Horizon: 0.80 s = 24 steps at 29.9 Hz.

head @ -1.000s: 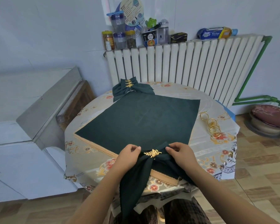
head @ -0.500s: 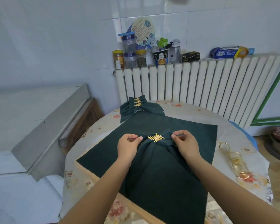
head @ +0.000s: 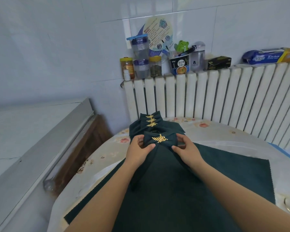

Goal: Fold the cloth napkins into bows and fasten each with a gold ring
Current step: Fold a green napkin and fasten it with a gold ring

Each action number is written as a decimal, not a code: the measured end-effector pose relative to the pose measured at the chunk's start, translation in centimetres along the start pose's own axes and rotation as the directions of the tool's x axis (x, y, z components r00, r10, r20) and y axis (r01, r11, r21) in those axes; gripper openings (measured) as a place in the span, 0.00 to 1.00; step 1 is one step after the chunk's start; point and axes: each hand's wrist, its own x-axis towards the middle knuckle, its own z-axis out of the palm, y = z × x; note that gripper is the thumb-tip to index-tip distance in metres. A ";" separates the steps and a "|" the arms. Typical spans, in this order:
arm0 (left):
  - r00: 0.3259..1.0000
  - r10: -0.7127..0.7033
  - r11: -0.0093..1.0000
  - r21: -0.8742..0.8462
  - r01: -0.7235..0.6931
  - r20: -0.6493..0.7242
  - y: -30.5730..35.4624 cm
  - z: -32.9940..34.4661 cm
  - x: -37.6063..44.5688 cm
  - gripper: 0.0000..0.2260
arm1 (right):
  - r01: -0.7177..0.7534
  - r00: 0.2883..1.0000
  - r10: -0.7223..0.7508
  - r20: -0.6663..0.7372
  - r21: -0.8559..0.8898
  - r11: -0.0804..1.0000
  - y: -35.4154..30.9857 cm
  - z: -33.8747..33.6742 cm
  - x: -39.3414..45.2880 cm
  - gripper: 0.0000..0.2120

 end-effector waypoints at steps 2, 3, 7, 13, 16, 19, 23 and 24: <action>0.999 -0.003 0.999 0.046 0.001 0.032 -0.7 0.1 1.8 0.34 | 0.002 0.999 0.000 0.039 -0.054 0.999 0.2 0.9 1.9 0.30; 0.999 0.000 0.998 0.063 -0.002 0.038 -1.1 0.3 3.2 0.36 | 0.004 0.999 0.000 0.054 -0.074 0.997 0.4 1.5 3.4 0.32; 1.000 -0.006 0.982 0.187 0.001 0.030 -2.7 1.1 8.5 0.41 | 0.016 0.997 -0.002 0.081 -0.165 0.986 0.8 3.2 8.7 0.36; 0.999 0.027 0.926 0.378 -0.017 -0.021 -4.7 2.4 14.6 0.39 | 0.065 0.997 -0.051 0.050 -0.356 0.932 1.5 5.2 14.6 0.38; 1.000 0.005 0.876 0.482 0.004 -0.018 -6.3 3.0 15.4 0.36 | 0.075 0.997 -0.054 0.063 -0.411 0.909 3.1 6.1 15.5 0.37; 0.999 0.054 0.823 0.567 -0.043 -0.002 -7.5 3.6 16.0 0.34 | 0.107 0.993 -0.063 0.100 -0.535 0.838 4.3 6.7 16.5 0.34; 0.993 0.109 0.774 0.630 -0.057 -0.045 -7.6 3.8 17.6 0.33 | 0.141 0.989 -0.078 0.127 -0.634 0.760 4.5 7.0 18.0 0.30; 0.993 0.110 0.753 0.656 -0.052 -0.047 -7.6 3.9 17.9 0.33 | 0.154 0.987 -0.080 0.140 -0.665 0.730 4.6 7.0 18.3 0.30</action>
